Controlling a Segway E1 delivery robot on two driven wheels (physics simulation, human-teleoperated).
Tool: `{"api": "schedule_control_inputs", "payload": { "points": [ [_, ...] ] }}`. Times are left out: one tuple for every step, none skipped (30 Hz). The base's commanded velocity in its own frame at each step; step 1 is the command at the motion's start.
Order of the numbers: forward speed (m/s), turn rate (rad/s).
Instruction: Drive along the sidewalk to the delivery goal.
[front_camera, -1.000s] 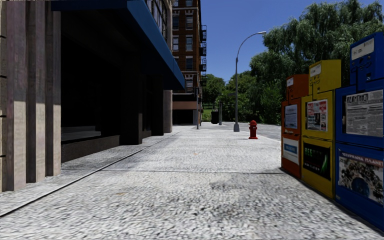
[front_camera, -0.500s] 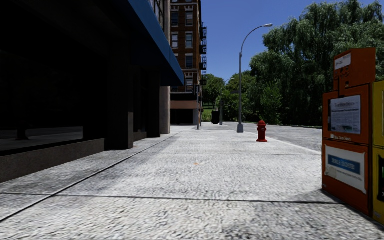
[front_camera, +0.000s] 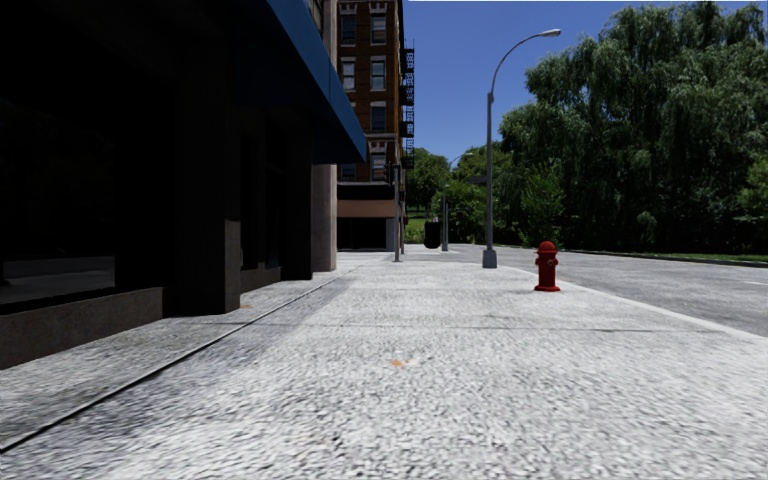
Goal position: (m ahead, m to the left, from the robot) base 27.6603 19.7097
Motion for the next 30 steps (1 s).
{"api": "schedule_control_inputs", "payload": {
  "points": [
    [2.0, 0.0],
    [2.0, 0.0],
    [2.0, 0.0],
    [2.0, 0.0],
    [2.0, 0.0],
    [2.0, 0.0],
    [2.0, 0.0],
    [2.0, 0.0],
    [2.0, 0.0],
    [2.0, 0.0],
    [2.0, 0.0],
    [2.0, 0.0],
    [2.0, 0.0],
    [2.0, 0.0],
    [2.0, 0.0],
    [2.0, 0.0],
    [2.0, 0.0],
    [2.0, 0.0],
    [2.0, 0.0],
    [2.0, 0.0],
    [2.0, 0.0],
    [2.0, 0.0],
    [2.0, 0.0],
    [2.0, 0.0],
    [2.0, 0.0],
    [2.0, 0.0],
    [2.0, 0.0],
    [2.0, 0.0],
    [2.0, 0.0],
    [2.0, 0.0]
  ]
}}
